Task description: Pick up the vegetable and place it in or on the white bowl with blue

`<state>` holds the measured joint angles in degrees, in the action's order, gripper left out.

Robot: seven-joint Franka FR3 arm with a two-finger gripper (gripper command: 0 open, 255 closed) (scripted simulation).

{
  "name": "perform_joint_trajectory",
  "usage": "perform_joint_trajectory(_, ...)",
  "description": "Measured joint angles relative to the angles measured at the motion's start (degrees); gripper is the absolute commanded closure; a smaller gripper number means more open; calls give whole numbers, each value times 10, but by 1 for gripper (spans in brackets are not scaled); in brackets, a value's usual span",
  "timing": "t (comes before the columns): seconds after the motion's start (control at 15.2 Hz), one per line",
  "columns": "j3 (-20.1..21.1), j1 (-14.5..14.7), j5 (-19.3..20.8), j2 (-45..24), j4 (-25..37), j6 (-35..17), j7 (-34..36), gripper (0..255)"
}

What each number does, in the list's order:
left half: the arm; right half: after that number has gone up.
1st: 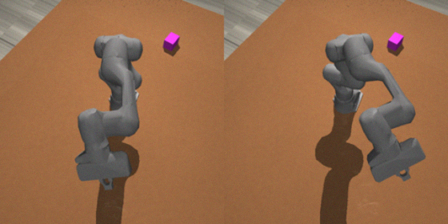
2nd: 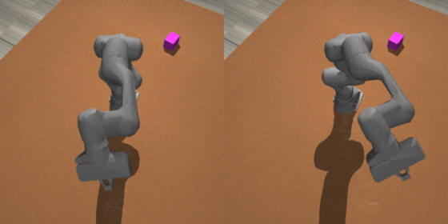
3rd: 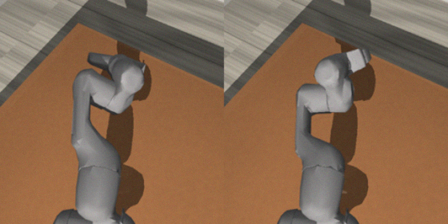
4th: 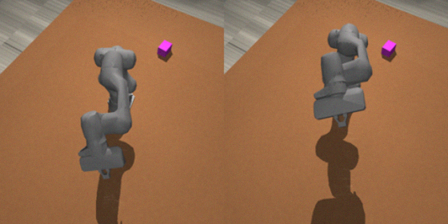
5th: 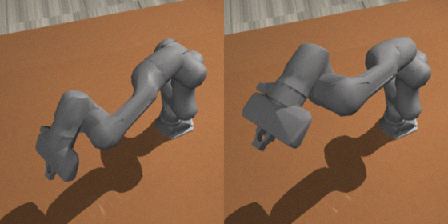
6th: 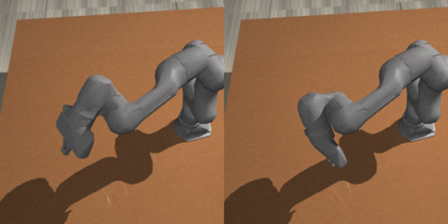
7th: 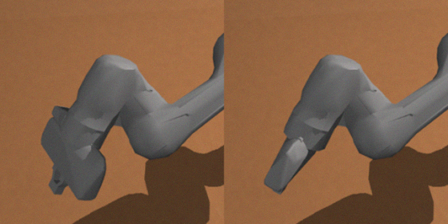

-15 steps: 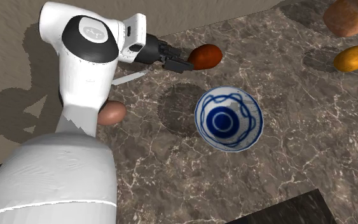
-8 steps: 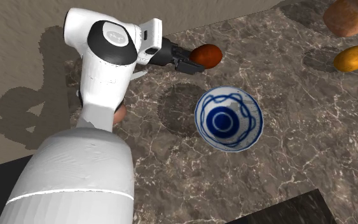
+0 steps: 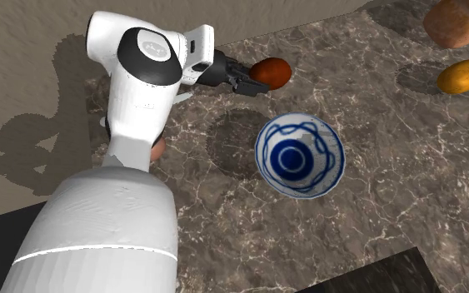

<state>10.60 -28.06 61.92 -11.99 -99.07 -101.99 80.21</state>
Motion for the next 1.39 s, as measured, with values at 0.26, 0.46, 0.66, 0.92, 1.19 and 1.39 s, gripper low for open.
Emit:
perform_joint_trajectory(0.26, 0, 0, 0, 0, 0, 0, 0, 255)
perform_joint_trajectory(0.46, 0, 0, 0, 1, 0, 0, 0, 255)
perform_joint_trajectory(0.66, 0, 0, -1, 0, 3, 2, -3, 255)
perform_joint_trajectory(0.92, 1, 0, -6, 5, 21, 13, -23, 255)
perform_joint_trajectory(1.19, 2, 1, -11, 11, 38, 26, -42, 255)
perform_joint_trajectory(1.39, 3, 3, -14, 14, 55, 38, -58, 255)
